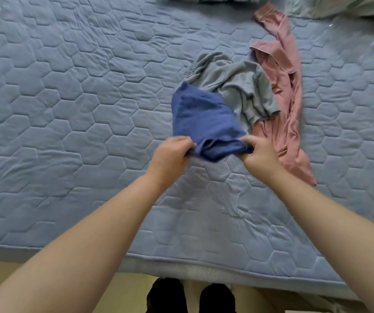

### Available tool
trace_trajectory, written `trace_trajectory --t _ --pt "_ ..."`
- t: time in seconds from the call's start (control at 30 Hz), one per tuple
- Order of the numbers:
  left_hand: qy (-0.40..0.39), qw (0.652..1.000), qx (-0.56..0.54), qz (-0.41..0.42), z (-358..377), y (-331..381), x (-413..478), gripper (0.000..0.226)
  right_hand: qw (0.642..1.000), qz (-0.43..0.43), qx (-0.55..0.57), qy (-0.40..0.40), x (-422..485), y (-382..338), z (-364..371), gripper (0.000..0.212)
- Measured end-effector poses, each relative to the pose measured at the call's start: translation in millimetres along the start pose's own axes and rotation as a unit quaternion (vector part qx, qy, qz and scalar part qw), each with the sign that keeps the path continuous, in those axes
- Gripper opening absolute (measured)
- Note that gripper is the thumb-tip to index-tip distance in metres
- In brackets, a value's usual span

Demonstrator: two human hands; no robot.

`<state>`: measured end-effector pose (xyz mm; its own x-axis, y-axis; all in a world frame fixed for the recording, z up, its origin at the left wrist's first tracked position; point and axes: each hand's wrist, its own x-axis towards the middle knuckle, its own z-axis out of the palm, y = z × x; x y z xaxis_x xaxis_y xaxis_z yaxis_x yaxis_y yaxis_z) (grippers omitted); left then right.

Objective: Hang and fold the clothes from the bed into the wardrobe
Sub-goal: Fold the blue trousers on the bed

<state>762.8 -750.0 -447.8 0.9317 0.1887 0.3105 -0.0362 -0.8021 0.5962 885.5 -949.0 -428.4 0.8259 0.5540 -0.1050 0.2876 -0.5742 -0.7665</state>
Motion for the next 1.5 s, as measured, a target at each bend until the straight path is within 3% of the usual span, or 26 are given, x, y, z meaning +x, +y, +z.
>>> trace_trajectory --t 0.07,0.17,0.23,0.33,0.43,0.57,0.7,0.77,0.83,0.93,1.0,1.03,1.13,1.2,1.23,1.3,1.4,1.5 --pt "-0.154 0.985 0.058 0.042 25 -5 -38 0.007 0.990 0.005 -0.131 -0.053 -35 37 23 0.016" --pt "-0.370 0.913 0.162 0.051 65 -5 -91 0.024 0.948 -0.014 -0.251 -0.194 -82 78 59 0.021" --pt "-0.426 0.883 0.191 0.036 87 -1 -117 0.033 0.922 -0.060 -0.281 -0.258 -105 90 78 0.013" --pt "-0.464 0.857 0.221 0.027 102 8 -142 0.036 0.896 -0.127 -0.308 -0.293 -125 102 93 0.014" --pt "-0.479 0.852 0.209 0.022 100 13 -159 0.035 0.859 -0.129 -0.373 -0.326 -138 109 92 0.030" --pt "-0.514 0.832 0.209 0.018 94 22 -165 0.029 0.829 -0.144 -0.404 -0.358 -147 108 93 0.032" --pt "-0.384 0.902 0.193 0.046 95 26 -140 0.031 0.811 -0.147 -0.430 -0.368 -142 109 95 0.027" --pt "-0.367 0.902 0.214 0.082 103 19 -122 0.039 0.809 -0.160 -0.429 -0.369 -140 112 97 0.025" --pt "-0.416 0.871 0.260 0.035 107 0 -107 0.056 0.809 -0.164 -0.426 -0.369 -140 116 101 0.024" --pt "-0.447 0.828 0.306 -0.143 99 -32 -97 0.066 0.814 -0.160 -0.419 -0.370 -139 120 102 0.027" --pt "-0.426 0.829 0.313 -0.182 90 -41 -98 0.068 0.816 -0.153 -0.419 -0.369 -140 123 102 0.029" --pt "-0.393 0.850 0.313 -0.161 86 -41 -101 0.069 0.817 -0.151 -0.420 -0.367 -141 123 101 0.029" --pt "-0.303 0.923 0.229 0.055 80 -30 -123 0.074 0.838 -0.170 -0.393 -0.338 -147 117 100 0.023" --pt "-0.346 0.897 0.185 0.205 81 -20 -151 0.082 0.876 -0.174 -0.344 -0.289 -150 115 99 0.026" --pt "-0.403 0.868 0.193 0.216 83 -17 -164 0.088 0.894 -0.166 -0.321 -0.266 -151 115 100 0.030" --pt "-0.495 0.819 0.246 0.155 89 -11 -181 0.088 0.914 -0.114 -0.279 -0.272 -152 115 102 0.035" --pt "-0.468 0.835 0.283 0.066 90 -15 -185 0.064 0.936 0.002 -0.201 -0.290 -151 115 98 0.030" --pt "-0.414 0.863 0.279 0.074 82 -16 -185 0.058 0.946 0.101 -0.151 -0.270 -142 112 91 0.021"
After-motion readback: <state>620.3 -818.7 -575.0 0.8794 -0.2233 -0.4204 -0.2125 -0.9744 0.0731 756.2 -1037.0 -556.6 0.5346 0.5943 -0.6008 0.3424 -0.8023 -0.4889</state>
